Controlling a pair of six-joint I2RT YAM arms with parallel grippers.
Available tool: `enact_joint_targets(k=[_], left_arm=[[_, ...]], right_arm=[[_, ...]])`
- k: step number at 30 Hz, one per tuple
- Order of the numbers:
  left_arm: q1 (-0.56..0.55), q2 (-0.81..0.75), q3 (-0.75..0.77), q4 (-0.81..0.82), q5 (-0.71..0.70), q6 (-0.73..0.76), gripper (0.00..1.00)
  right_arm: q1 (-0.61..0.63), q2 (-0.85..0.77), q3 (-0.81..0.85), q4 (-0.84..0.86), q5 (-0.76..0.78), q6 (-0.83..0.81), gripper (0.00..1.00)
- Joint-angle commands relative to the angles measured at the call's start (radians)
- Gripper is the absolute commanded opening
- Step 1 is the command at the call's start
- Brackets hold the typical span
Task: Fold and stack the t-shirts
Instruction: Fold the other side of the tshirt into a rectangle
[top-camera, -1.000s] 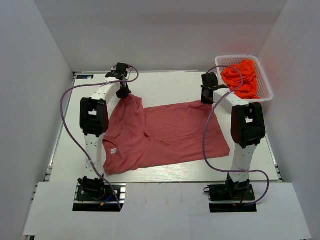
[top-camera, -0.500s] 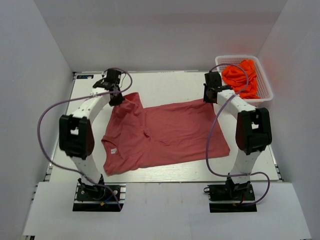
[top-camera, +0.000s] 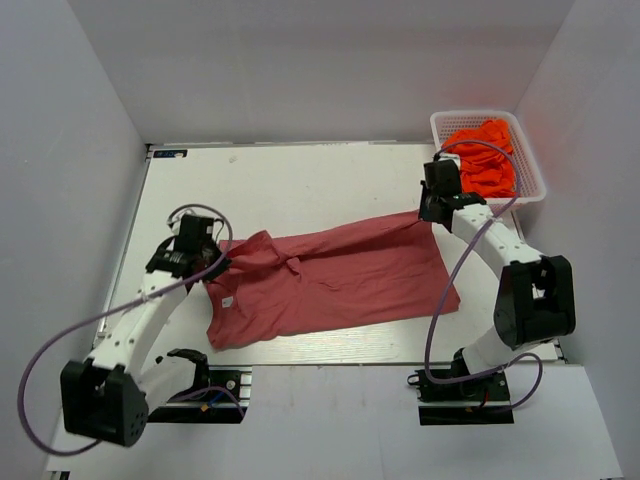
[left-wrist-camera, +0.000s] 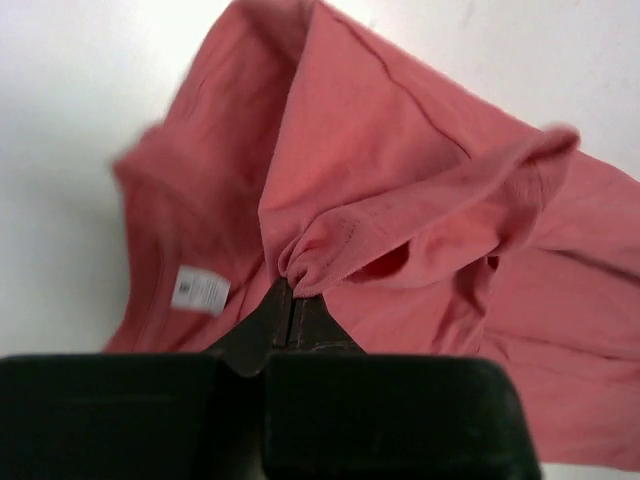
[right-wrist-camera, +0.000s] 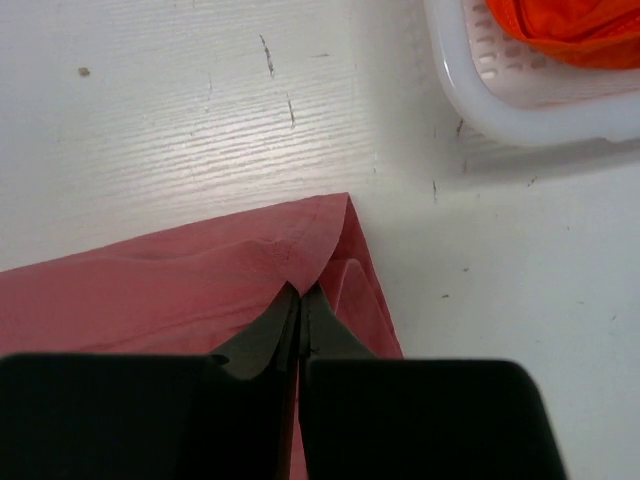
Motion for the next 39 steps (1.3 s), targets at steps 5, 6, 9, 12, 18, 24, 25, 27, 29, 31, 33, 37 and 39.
enact_joint_targets(k=[5, 6, 9, 12, 18, 24, 25, 27, 29, 31, 33, 37, 39], left_arm=[[-0.003, -0.262, -0.158, -0.132, 0.014, -0.216, 0.00], [-0.003, -0.274, -0.158, -0.147, 0.005, -0.233, 0.00], [-0.003, -0.283, -0.183, -0.209, -0.006, -0.285, 0.00], [-0.003, -0.283, -0.183, -0.241, -0.006, -0.299, 0.00], [-0.003, -0.302, -0.208, -0.304, -0.002, -0.368, 0.00], [-0.003, -0.326, -0.212, -0.392, 0.150, -0.379, 0.59], [-0.003, -0.339, -0.203, -0.417, 0.150, -0.379, 0.74], [-0.003, -0.349, -0.151, -0.480, 0.151, -0.368, 1.00], [-0.003, -0.349, -0.068, -0.489, 0.111, -0.307, 1.00], [-0.003, -0.305, -0.011, -0.454, 0.086, -0.264, 1.00], [-0.003, -0.244, 0.049, -0.396, 0.086, -0.195, 1.00], [-0.003, -0.045, 0.095, -0.196, 0.187, -0.081, 1.00], [-0.012, 0.064, 0.118, -0.138, 0.218, -0.048, 1.00]], right_arm=[[-0.011, -0.147, -0.101, 0.008, 0.070, 0.017, 0.00], [-0.011, -0.147, -0.101, 0.011, 0.075, 0.017, 0.00], [-0.015, -0.164, -0.135, 0.005, 0.063, 0.031, 0.00], [-0.013, -0.179, -0.152, 0.004, 0.050, 0.049, 0.00], [-0.021, -0.195, -0.232, 0.005, 0.030, 0.091, 0.00], [-0.048, -0.187, -0.273, -0.176, 0.139, 0.287, 0.80], [-0.033, -0.185, -0.261, -0.219, 0.153, 0.318, 0.87], [-0.036, -0.195, -0.249, -0.267, 0.207, 0.338, 0.90], [-0.039, -0.225, -0.211, -0.293, 0.216, 0.339, 0.90], [-0.033, -0.262, -0.186, -0.278, 0.147, 0.300, 0.90], [-0.025, -0.322, -0.195, -0.186, -0.034, 0.237, 0.90], [-0.007, -0.397, -0.261, -0.023, -0.245, 0.111, 0.90], [0.010, -0.387, -0.275, 0.021, -0.325, 0.073, 0.90]])
